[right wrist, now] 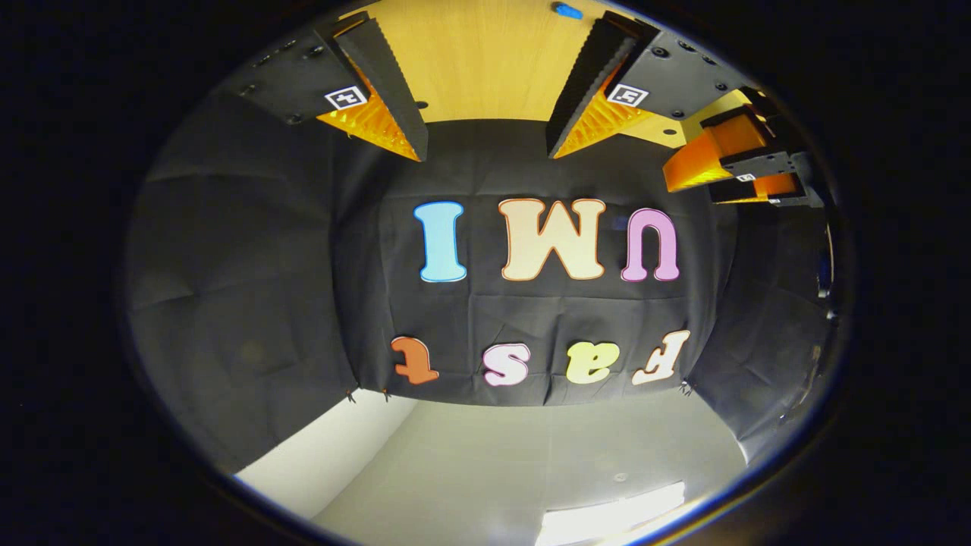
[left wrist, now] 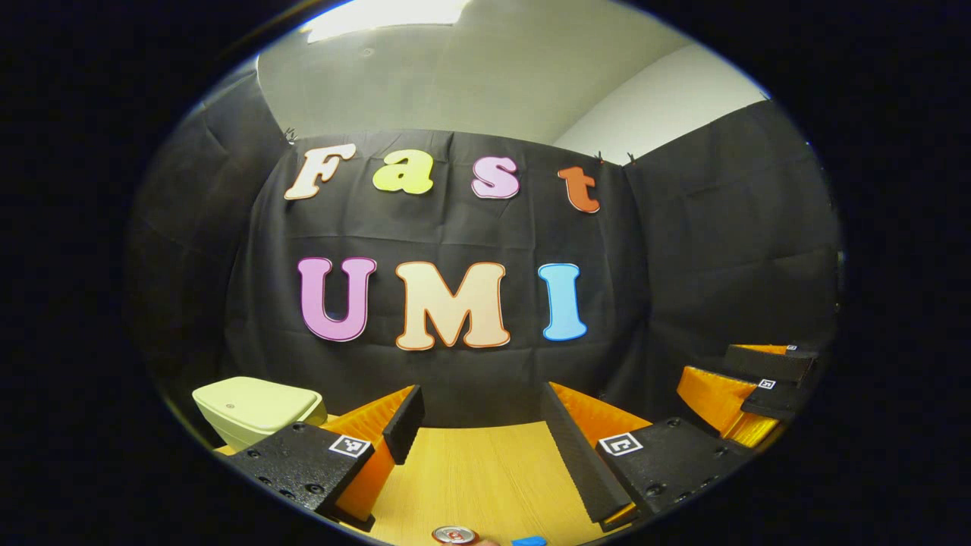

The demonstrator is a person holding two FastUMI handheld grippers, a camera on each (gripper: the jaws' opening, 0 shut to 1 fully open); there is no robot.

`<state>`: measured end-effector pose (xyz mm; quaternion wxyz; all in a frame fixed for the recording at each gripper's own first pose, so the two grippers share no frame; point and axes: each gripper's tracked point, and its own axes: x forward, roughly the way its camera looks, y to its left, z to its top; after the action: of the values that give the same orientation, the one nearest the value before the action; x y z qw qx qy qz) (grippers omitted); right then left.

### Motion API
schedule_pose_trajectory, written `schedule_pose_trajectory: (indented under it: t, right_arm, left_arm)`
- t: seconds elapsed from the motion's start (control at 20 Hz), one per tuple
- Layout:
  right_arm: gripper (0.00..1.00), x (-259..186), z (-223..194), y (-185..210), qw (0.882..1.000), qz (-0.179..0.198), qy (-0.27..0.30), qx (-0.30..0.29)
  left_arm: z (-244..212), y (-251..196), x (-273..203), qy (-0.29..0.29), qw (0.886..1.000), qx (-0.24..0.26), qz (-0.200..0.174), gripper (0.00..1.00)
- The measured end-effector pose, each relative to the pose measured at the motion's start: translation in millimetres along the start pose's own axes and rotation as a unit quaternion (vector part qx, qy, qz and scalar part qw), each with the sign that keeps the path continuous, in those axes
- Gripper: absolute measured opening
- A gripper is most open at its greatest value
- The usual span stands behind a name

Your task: Press the lid of the desktop garbage bin to open it, pick up the crumpled paper on the desktop and throw it into the bin, then pick up the pop can on the desktop and drop it into the bin, and finally close the garbage bin lid.

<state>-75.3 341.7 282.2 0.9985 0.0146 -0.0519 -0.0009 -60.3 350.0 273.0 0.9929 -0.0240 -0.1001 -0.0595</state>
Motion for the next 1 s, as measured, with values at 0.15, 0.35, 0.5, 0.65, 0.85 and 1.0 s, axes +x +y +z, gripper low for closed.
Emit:
schedule_pose_trajectory:
  t: [0.15, 0.35, 0.5, 0.65, 0.85, 1.0]
  right_arm:
    - [0.98, 4.4, -8.0, 0.0, 1.0, 0.003, 0.011, 0.001]
    - [0.98, 3.4, -29.2, -9.3, 0.999, 0.002, 0.029, -0.031]
    - [0.98, 5.5, -52.2, -13.2, 0.998, 0.005, 0.054, -0.036]
    - [0.99, 8.2, -73.8, -15.3, 0.996, 0.006, 0.083, -0.033]
    - [0.99, 9.5, -87.1, 2.7, 0.995, 0.02, 0.097, -0.033]
    - [0.99, 10.7, -84.5, 20.6, 0.995, 0.029, 0.09, -0.039]
  left_arm:
    - [1.5, 6.2, -0.3, -0.004, 1.0, 0.005, 0.004, 0.93]
    - [-6.9, 17.2, -2.5, -0.001, 1.0, 0.01, 0.008, 0.92]
    - [-10.5, 31.8, -5.0, -0.002, 1.0, 0.017, 0.018, 0.93]
    - [-16.3, 47.8, -8.4, 0.004, 0.999, 0.019, 0.027, 0.93]
    - [-22.5, 73.5, -10.2, 0.014, 0.999, 0.024, 0.046, 0.93]
    - [-19.2, 87.0, -8.2, 0.012, 0.998, 0.028, 0.047, 0.93]
